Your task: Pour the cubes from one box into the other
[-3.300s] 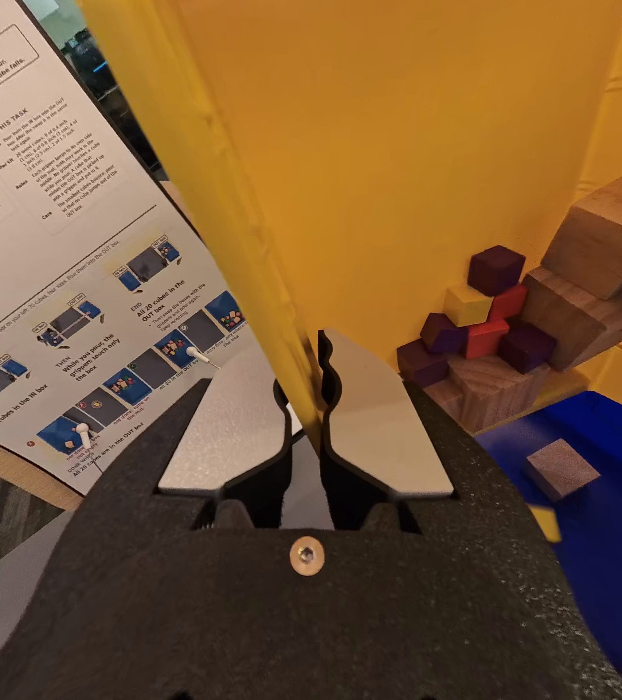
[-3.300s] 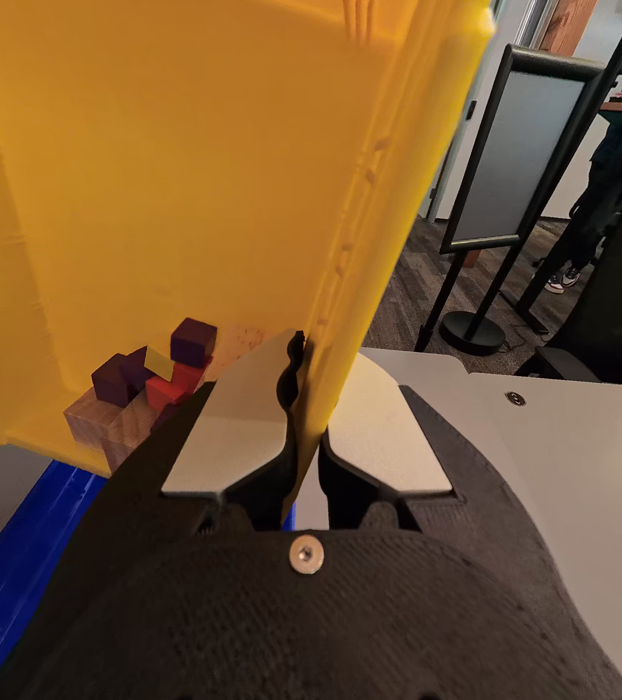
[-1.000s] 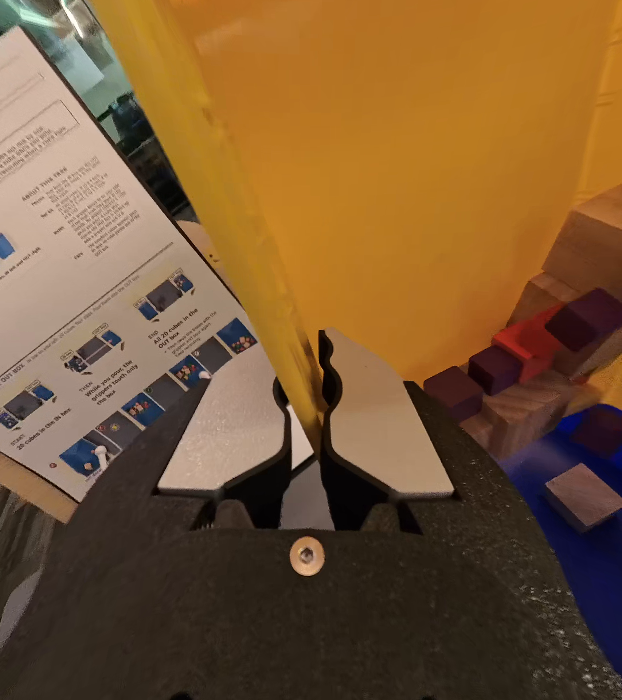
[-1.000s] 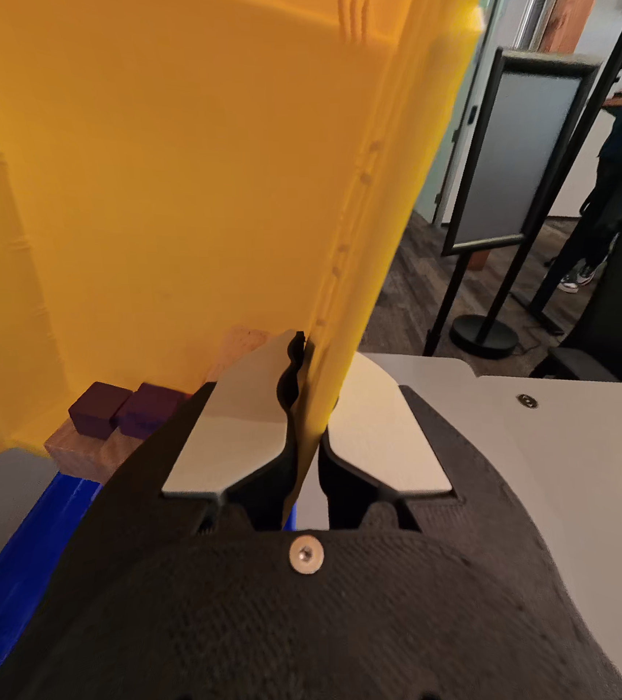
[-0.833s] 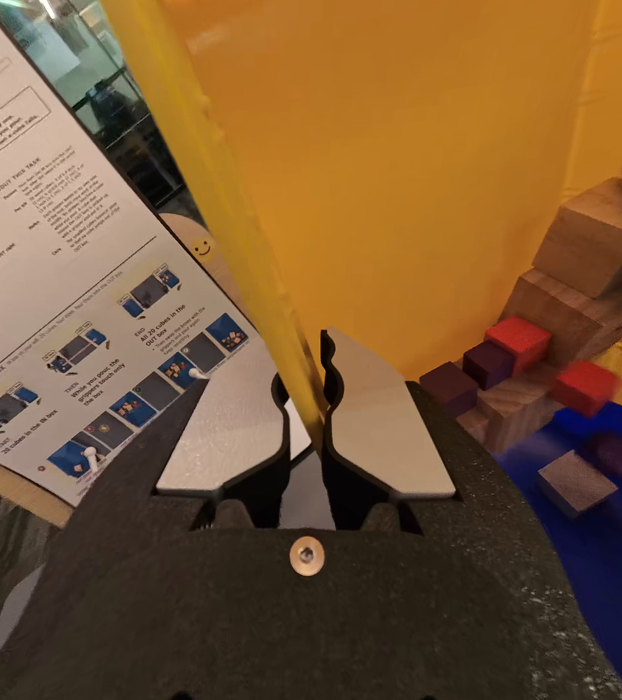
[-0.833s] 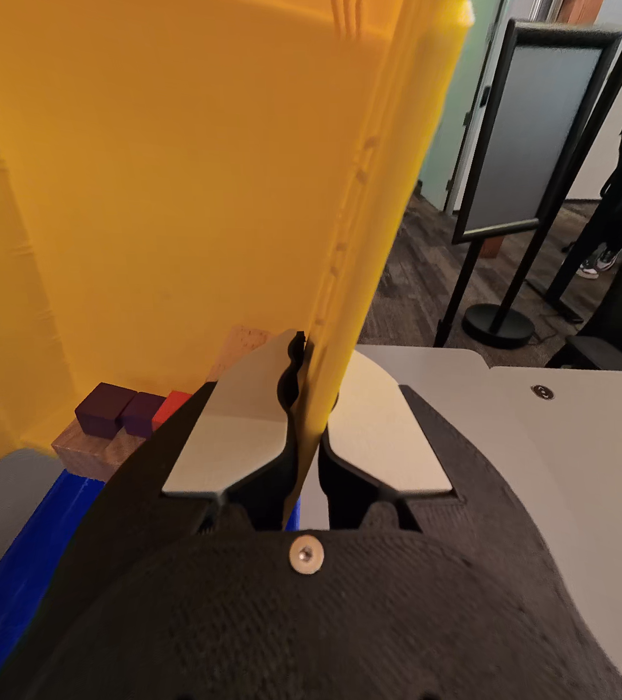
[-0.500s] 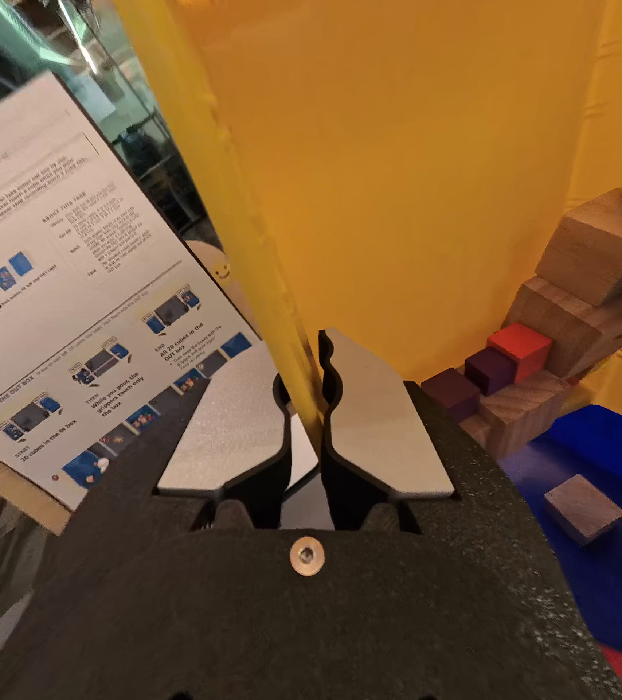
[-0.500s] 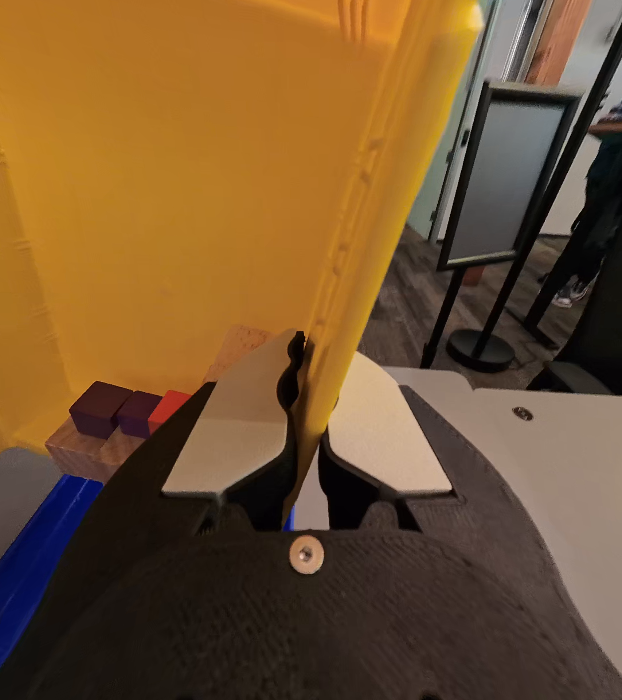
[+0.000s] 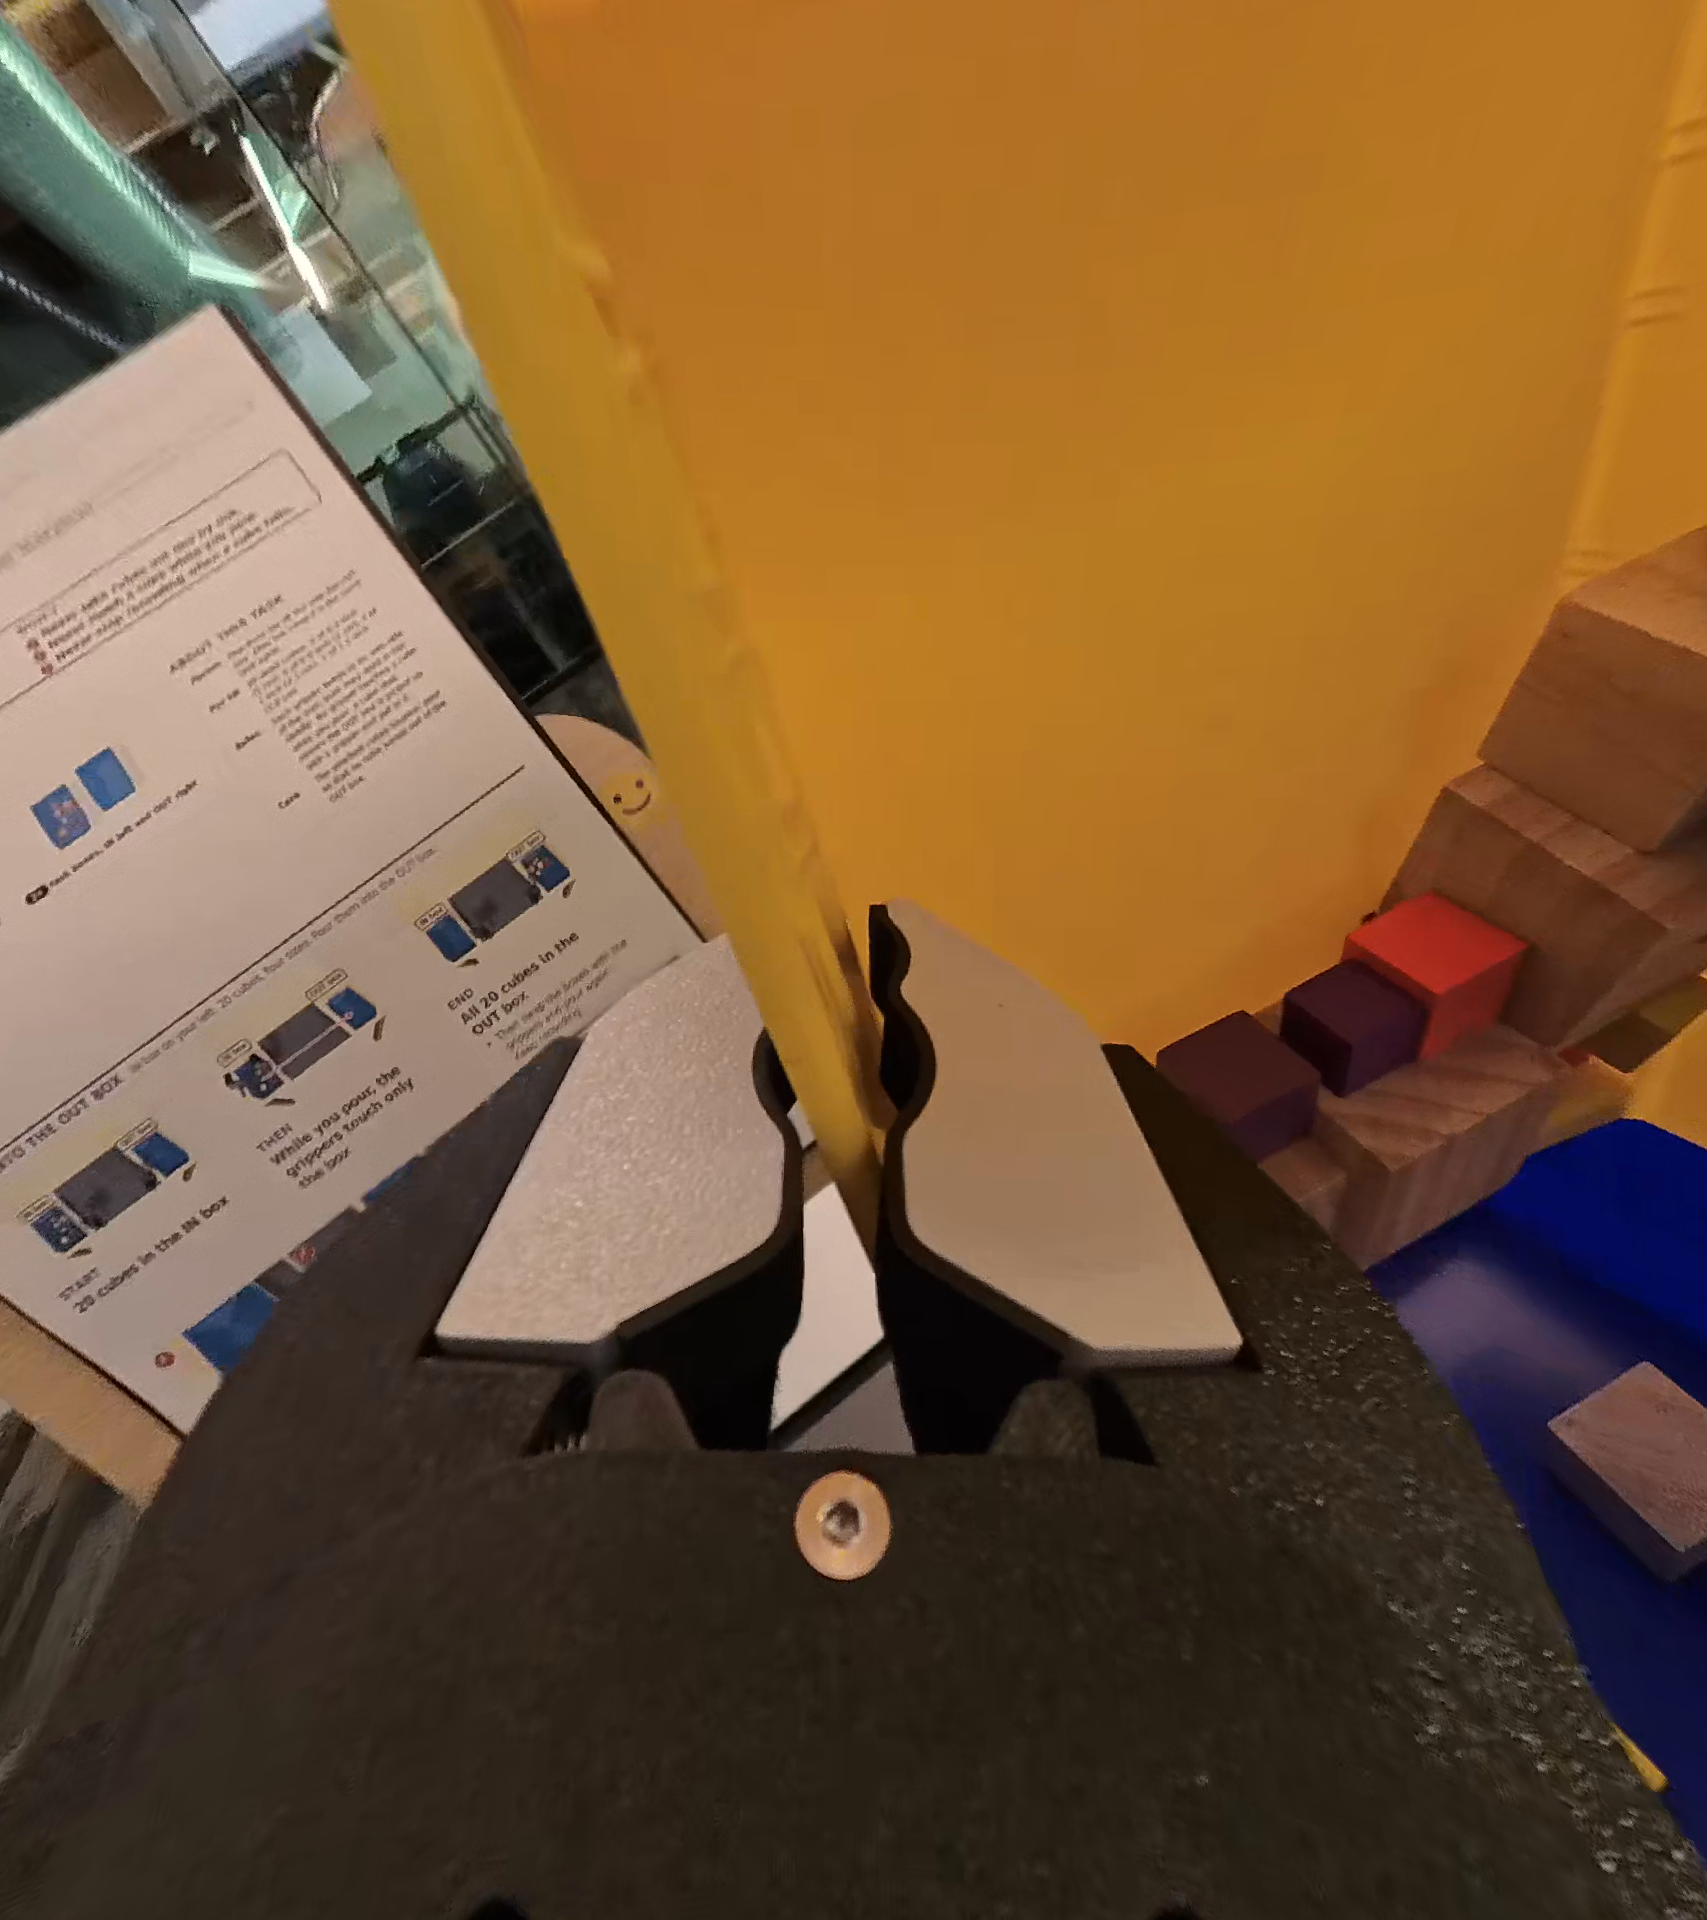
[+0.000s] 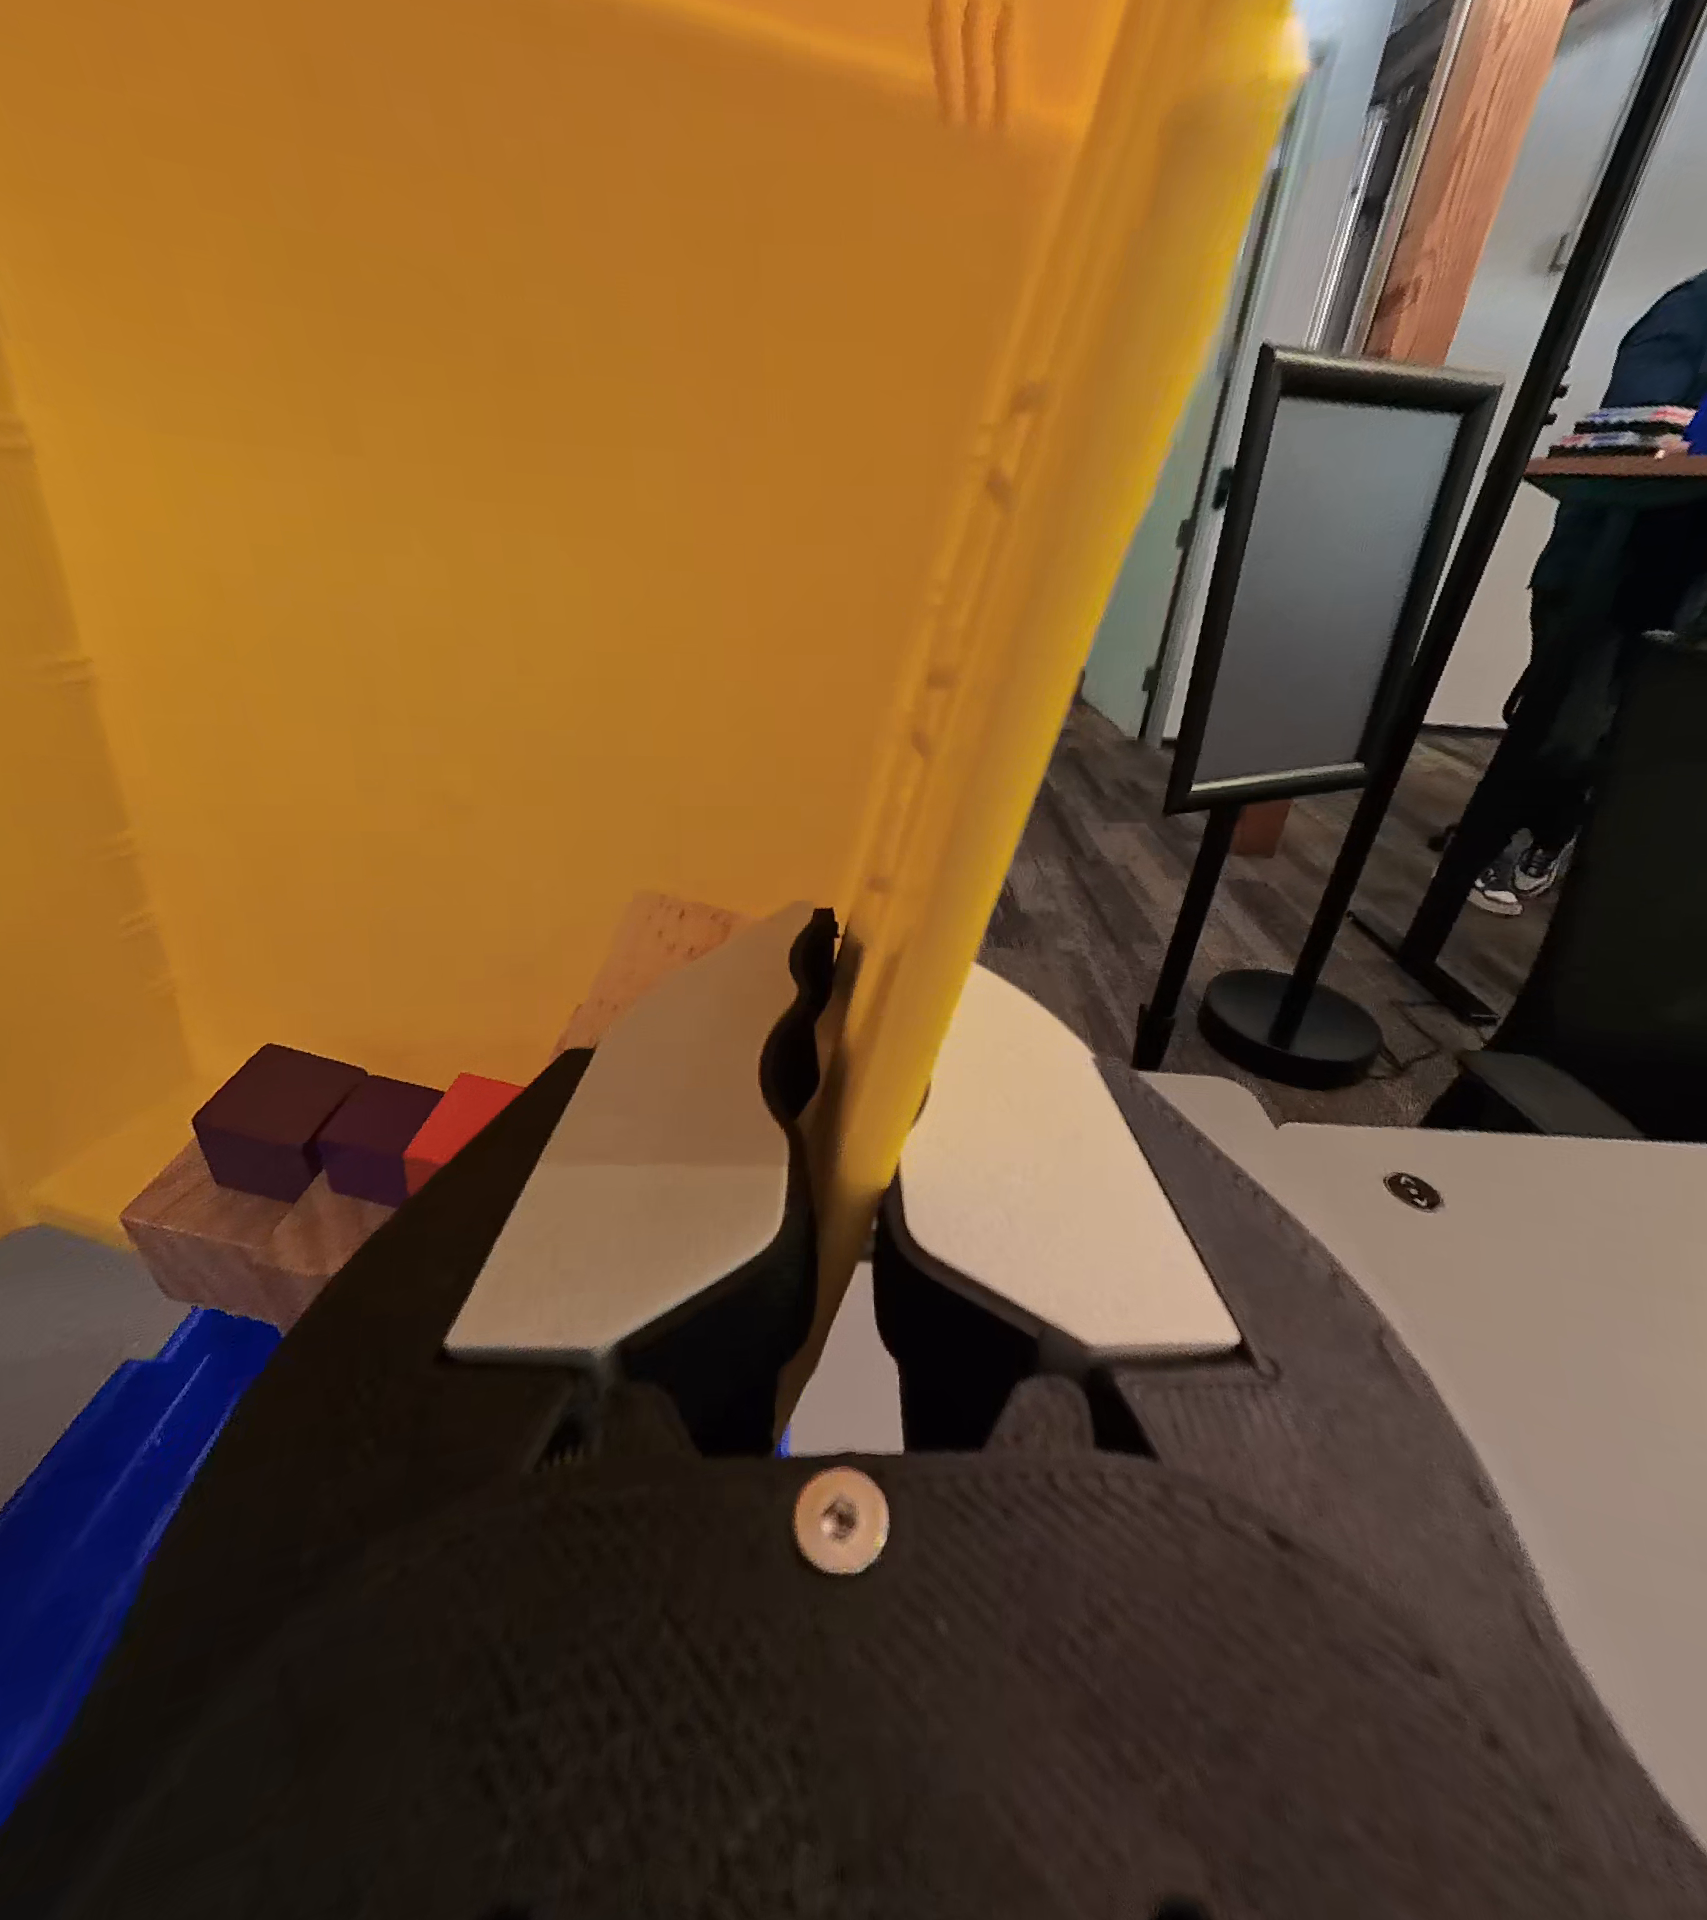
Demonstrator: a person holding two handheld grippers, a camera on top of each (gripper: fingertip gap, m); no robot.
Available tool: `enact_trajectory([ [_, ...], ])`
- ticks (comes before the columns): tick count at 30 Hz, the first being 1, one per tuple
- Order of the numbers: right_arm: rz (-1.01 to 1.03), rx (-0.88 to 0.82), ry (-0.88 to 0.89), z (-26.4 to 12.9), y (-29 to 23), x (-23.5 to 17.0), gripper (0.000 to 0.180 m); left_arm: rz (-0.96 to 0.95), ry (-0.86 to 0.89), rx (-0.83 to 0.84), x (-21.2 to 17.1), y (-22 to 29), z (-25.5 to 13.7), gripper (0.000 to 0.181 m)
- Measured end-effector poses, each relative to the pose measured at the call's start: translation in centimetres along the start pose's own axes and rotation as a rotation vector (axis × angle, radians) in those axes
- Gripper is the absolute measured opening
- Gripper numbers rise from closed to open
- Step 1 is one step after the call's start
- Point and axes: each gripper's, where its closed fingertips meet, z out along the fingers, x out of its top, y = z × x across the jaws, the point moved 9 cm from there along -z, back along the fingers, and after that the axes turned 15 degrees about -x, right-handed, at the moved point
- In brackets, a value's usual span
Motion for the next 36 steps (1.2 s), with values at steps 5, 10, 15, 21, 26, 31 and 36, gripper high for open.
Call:
enact_trajectory([
  [5,0.027,-0.005,0.073,-0.5,0.3,0.4,0.004,0.052,0.057,0.025,0.7,0.5,-0.8,0.011],
  [10,0.058,-0.009,0.128,-1.1,0.8,0.7,0.004,0.091,0.105,0.029,1.1,0.9,-1.5,0.012],
  [15,0.069,-0.005,0.159,-1.4,0.9,0.9,0.004,0.106,0.126,0.038,1.4,1.1,-2.0,0.012],
  [21,0.062,0.009,0.122,-0.9,0.7,0.6,0.004,0.096,0.09,0.031,1.2,0.9,-1.7,0.013],
  [26,0.061,0.015,0.114,-0.7,0.6,0.4,0.004,0.101,0.084,0.033,1.1,0.9,-1.6,0.013],
  [31,0.055,0.03,0.107,-0.5,0.1,0.2,0.004,0.108,0.07,0.037,0.9,0.5,-1.8,0.013],
  [36,0.036,0.048,0.042,0.2,-0.5,-0.3,0.005,0.079,0.011,0.025,0.4,0.0,-1.3,0.013],
])
